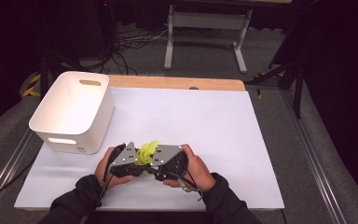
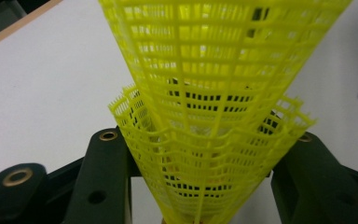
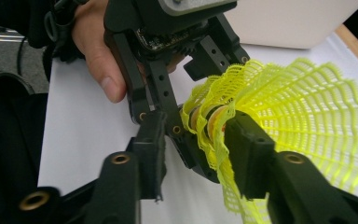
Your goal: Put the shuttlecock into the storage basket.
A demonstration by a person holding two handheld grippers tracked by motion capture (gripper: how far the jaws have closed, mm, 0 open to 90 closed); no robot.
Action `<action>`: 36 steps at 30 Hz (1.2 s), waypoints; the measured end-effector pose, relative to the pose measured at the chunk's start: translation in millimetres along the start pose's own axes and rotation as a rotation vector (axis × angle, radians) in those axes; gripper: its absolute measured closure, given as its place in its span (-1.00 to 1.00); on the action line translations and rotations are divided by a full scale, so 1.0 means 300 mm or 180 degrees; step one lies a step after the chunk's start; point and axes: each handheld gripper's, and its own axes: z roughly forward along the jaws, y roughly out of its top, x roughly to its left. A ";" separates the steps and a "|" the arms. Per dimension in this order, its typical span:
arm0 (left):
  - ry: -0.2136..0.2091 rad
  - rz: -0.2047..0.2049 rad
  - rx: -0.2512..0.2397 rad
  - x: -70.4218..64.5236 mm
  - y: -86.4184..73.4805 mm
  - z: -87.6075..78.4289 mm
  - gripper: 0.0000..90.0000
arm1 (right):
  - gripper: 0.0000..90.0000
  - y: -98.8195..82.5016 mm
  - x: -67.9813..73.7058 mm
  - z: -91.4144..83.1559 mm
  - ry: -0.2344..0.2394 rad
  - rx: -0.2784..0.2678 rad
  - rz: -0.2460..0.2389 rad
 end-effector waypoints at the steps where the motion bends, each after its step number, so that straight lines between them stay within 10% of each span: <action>1: 0.0002 0.0003 0.0004 0.000 0.000 0.000 0.22 | 0.22 0.002 0.000 -0.004 -0.0031 0.0007 -0.0002; 36: 0.0112 -0.0014 -0.0097 0.010 -0.005 -0.039 0.22 | -0.38 -0.029 -0.011 -0.133 -0.0663 -0.0465 0.0158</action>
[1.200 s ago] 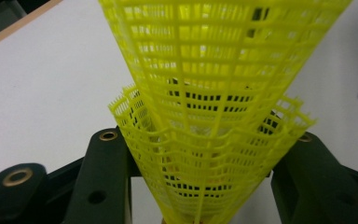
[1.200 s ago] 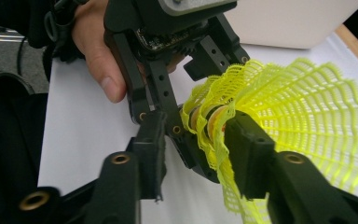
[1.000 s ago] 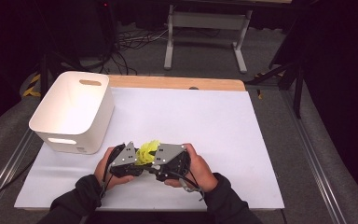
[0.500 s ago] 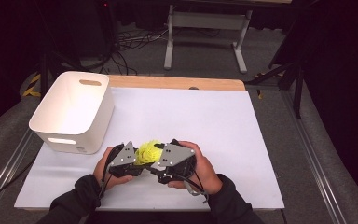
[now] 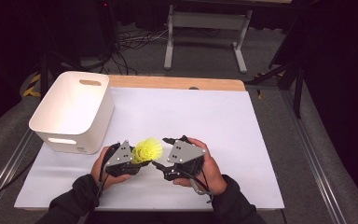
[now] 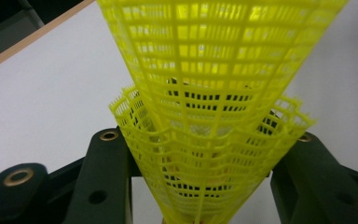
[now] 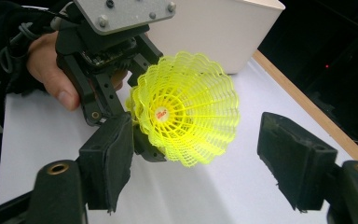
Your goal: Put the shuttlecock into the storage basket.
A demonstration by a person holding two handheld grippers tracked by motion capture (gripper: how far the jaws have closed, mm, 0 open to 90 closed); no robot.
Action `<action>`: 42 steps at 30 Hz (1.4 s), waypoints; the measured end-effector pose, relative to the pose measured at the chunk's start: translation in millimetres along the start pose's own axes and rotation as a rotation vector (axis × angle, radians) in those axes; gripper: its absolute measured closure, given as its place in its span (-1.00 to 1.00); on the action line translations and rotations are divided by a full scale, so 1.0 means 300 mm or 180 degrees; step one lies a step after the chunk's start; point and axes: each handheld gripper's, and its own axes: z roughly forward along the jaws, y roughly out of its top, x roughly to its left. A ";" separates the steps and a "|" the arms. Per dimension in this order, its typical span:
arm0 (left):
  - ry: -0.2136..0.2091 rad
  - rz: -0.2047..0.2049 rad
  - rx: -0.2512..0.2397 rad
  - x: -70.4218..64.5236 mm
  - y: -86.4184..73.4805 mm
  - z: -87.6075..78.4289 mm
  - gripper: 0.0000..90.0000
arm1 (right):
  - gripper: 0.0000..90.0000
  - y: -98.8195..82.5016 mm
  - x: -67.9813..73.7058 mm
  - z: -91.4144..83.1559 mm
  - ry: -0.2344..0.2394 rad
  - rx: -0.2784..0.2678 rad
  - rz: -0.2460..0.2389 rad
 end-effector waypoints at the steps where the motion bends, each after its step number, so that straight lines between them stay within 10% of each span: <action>1: -0.0005 -0.0001 -0.0006 0.001 0.000 -0.001 0.22 | -0.38 -0.001 -0.001 0.000 -0.0004 -0.0004 -0.0003; 42: 0.0091 -0.0004 -0.0070 0.010 -0.003 -0.066 0.22 | -0.47 -0.303 -0.020 -0.097 -0.0519 0.0158 0.0223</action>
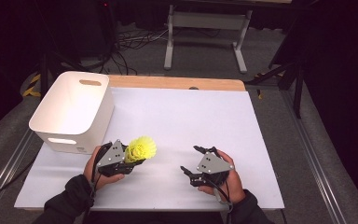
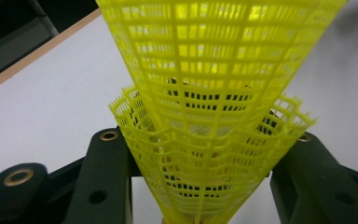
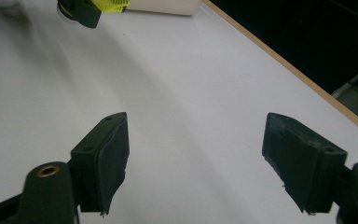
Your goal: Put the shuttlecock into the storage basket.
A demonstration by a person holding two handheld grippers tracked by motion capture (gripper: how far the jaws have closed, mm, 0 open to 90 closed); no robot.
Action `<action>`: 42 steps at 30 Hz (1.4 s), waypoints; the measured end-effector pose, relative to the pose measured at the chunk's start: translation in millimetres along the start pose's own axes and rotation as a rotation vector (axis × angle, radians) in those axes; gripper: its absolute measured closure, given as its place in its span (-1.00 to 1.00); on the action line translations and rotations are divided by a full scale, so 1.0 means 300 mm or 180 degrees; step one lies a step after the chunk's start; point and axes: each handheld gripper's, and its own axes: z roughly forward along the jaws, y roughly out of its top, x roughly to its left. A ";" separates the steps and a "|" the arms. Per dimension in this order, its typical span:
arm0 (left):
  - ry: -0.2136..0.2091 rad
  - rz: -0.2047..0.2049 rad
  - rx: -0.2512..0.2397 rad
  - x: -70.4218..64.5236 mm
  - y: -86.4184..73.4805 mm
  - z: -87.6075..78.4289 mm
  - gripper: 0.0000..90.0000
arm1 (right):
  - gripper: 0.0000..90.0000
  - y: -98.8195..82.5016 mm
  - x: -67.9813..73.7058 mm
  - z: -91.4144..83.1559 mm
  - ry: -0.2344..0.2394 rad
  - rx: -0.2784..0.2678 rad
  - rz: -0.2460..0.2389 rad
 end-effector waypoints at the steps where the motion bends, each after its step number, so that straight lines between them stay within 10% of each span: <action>1: 0.0001 0.0001 0.0000 0.000 0.000 -0.001 0.22 | -0.47 -0.006 0.001 0.000 0.0000 0.0014 0.0004; 42: 0.0323 -0.0103 -0.0204 0.060 -0.006 -0.125 0.24 | -0.58 -0.111 -0.045 -0.039 -0.0345 0.0125 0.0314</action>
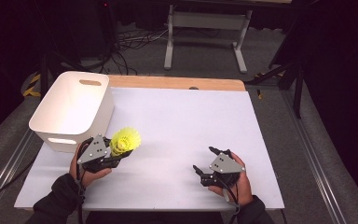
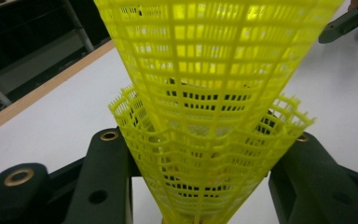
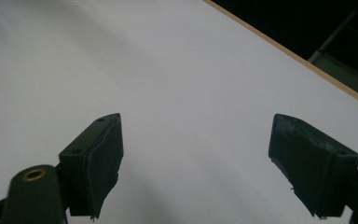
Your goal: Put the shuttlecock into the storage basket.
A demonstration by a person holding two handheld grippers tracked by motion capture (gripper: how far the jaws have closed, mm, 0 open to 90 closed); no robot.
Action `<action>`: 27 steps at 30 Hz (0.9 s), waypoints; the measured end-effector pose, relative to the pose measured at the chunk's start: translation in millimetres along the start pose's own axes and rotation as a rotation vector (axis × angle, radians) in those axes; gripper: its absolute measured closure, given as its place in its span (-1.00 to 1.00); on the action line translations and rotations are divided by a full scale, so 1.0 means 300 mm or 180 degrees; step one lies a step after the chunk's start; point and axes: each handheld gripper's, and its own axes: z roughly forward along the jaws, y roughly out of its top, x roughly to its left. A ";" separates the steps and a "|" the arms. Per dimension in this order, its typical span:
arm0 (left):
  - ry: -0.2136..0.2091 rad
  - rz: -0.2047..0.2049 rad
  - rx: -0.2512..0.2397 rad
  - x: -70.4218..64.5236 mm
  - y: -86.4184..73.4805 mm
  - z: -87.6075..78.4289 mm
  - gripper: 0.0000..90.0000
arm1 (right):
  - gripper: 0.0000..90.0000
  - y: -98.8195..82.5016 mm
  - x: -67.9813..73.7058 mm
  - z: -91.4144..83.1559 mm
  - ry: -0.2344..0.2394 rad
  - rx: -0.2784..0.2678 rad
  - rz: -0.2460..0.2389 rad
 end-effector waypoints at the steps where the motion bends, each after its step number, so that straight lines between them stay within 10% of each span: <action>1: 0.0000 0.0000 0.0000 0.000 0.000 0.000 0.24 | -0.58 0.000 0.000 0.000 0.0000 0.0000 0.0000; 27: 0.0194 -0.0059 -0.0136 0.040 0.010 -0.072 0.25 | -0.58 0.004 -0.020 -0.011 0.0037 -0.0067 0.0105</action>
